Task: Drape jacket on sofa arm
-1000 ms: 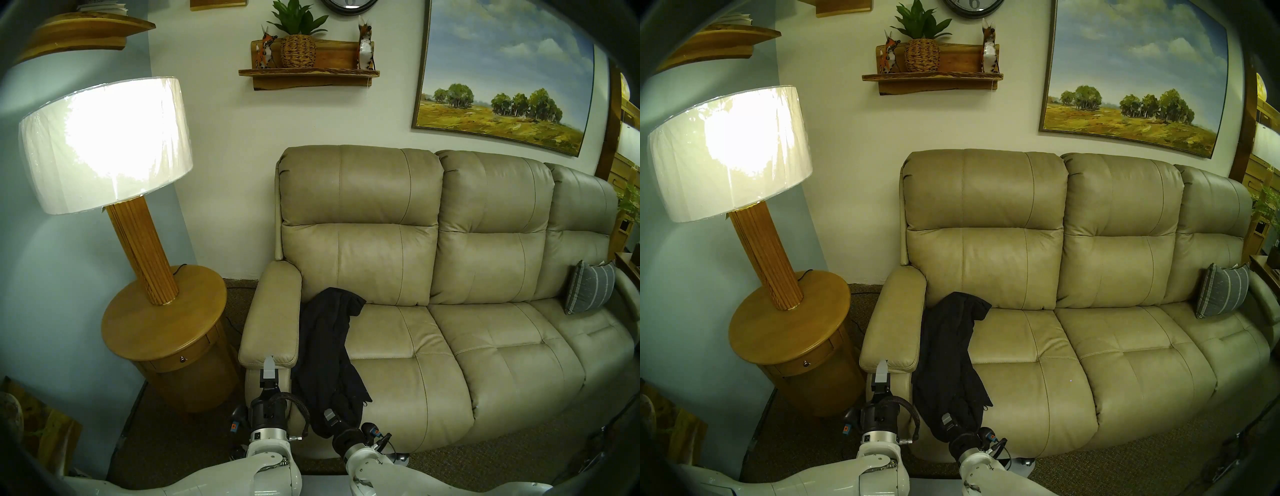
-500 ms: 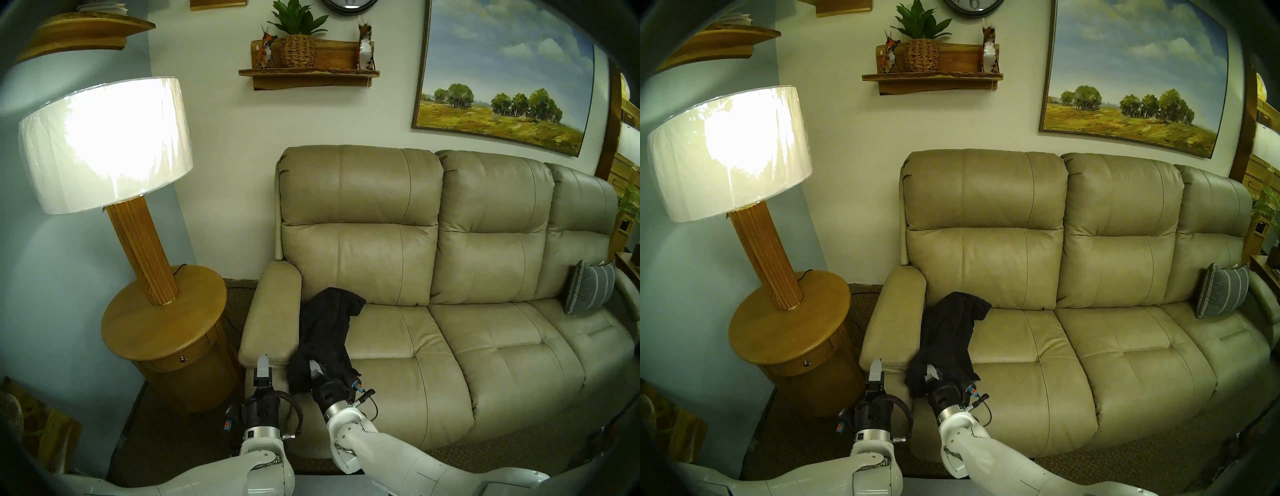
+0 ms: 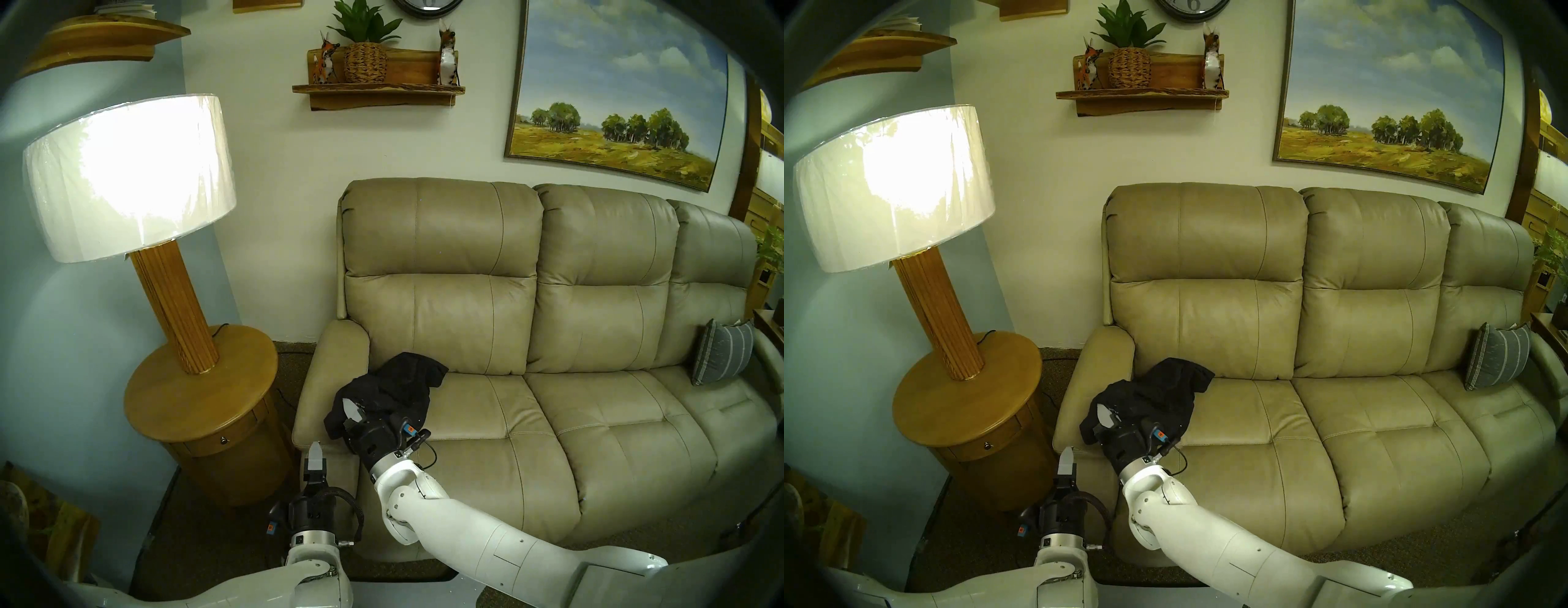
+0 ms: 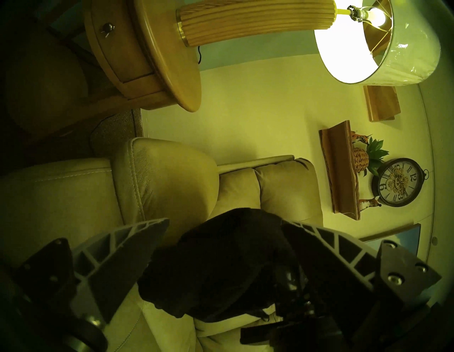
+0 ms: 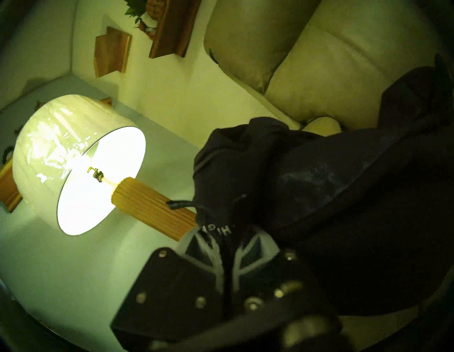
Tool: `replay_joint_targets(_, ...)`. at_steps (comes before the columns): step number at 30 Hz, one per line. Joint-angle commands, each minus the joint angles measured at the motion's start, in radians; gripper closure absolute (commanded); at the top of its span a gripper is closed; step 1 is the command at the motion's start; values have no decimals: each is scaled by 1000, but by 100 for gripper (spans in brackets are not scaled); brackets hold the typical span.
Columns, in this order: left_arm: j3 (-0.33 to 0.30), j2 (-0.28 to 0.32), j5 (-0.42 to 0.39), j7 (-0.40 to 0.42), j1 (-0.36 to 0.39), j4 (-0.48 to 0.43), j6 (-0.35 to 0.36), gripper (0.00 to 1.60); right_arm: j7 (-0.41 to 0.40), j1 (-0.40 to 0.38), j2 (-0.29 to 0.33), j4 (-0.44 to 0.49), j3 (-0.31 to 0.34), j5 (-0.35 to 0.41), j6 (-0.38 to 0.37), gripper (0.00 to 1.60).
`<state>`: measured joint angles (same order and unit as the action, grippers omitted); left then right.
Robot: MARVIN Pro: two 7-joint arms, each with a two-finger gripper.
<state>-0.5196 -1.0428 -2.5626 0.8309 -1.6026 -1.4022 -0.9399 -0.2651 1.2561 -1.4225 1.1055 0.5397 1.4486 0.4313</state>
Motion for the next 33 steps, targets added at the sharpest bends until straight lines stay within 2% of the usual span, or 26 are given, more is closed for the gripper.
replay_joint_targets(1, -10, 5, -5, 3, 0, 2, 10, 0, 24, -122, -105, 31, -35, -63, -45, 160)
replay_joint_targets(3, -12, 7, -7, 1, -3, 6, 12, 0, 40, -121, -115, 33, -30, -72, -60, 160)
replay_joint_targets(6, -12, 1, -8, -2, -4, 8, 16, 0, 76, -167, -160, -9, -51, -84, -85, 160)
replay_joint_targets(8, -13, 0, -8, -4, -4, 9, 18, 0, 88, -167, -155, -1, -56, -89, -93, 160)
replay_joint_targets(9, -11, -5, -7, -4, -3, 9, 20, 0, 109, -177, -192, -27, -60, -93, -100, 160)
replay_joint_targets(10, -12, -3, -9, -6, -6, 12, 21, 0, 115, -184, -169, -9, -76, -94, -113, 160)
replay_joint_targets(13, -12, -6, -11, -8, -8, 15, 25, 0, 149, -200, -189, -23, -101, -103, -134, 160)
replay_joint_targets(15, -11, -9, -13, -9, -9, 18, 28, 0, 174, -209, -202, -35, -118, -109, -149, 130)
replay_joint_targets(16, -11, -10, -14, -10, -10, 20, 29, 0, 185, -212, -213, -45, -126, -112, -157, 133)
replay_joint_targets(17, -11, -12, -14, -10, -11, 22, 31, 0, 196, -216, -208, -43, -139, -113, -165, 146)
replay_joint_targets(18, -11, -12, -16, -11, -12, 24, 32, 0, 204, -218, -222, -57, -144, -120, -170, 144)
replay_joint_targets(19, -11, -13, -17, -12, -13, 26, 34, 0, 216, -223, -231, -67, -155, -125, -178, 134)
replay_joint_targets(20, -11, -14, -18, -12, -13, 28, 35, 0, 219, -224, -228, -66, -164, -128, -182, 116)
replay_joint_targets(21, -11, -15, -19, -13, -14, 31, 37, 0, 234, -229, -251, -86, -170, -134, -191, 107)
replay_joint_targets(22, -10, -16, -19, -14, -14, 32, 38, 0, 238, -231, -242, -79, -180, -135, -194, 59)
replay_joint_targets(23, -10, -18, -20, -14, -15, 34, 39, 0, 244, -234, -245, -82, -189, -140, -198, 0)
replay_joint_targets(27, -9, -29, -21, -16, -13, 44, 46, 0, 271, -253, -280, -120, -225, -167, -216, 0)
replay_joint_targets(33, -6, -50, -19, -14, -3, 57, 56, 0, 303, -278, -342, -205, -242, -187, -220, 0)
